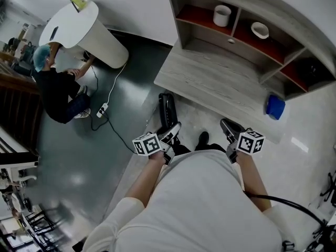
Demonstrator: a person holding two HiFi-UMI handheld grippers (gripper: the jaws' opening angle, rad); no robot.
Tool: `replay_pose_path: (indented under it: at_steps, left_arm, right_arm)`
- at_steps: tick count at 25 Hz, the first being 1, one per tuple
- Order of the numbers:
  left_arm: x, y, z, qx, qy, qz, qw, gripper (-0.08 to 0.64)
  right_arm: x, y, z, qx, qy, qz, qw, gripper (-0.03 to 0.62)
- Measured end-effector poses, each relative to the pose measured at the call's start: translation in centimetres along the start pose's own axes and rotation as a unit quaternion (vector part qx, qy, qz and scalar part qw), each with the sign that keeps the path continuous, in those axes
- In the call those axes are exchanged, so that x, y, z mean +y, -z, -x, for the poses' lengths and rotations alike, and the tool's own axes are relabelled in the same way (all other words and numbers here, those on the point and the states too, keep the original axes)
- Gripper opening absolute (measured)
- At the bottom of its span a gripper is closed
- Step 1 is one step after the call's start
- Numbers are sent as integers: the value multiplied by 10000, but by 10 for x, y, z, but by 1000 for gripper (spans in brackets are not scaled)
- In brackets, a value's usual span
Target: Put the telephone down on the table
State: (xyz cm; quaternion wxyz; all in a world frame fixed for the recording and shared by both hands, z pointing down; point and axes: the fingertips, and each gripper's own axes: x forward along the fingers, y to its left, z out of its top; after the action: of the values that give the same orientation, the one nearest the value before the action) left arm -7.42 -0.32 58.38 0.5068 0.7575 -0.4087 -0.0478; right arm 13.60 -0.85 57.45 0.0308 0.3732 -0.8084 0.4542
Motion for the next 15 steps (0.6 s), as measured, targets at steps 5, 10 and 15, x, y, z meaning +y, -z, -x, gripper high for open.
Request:
replay_pose_path:
  at_steps: [5, 10, 15]
  left_arm:
    - [3, -11, -28, 127, -125, -43, 9998, 299]
    - [20, -29, -50, 342, -251, -212, 9989, 299]
    - [43, -43, -75, 709, -262, -296, 9967, 299]
  right_arm:
    - [-18, -9, -5, 76, 28, -166, 9998, 18]
    - [-31, -13, -13, 51, 160, -320, 9993, 18]
    - [-44, -22, -21, -112, 437, -416, 9981, 18]
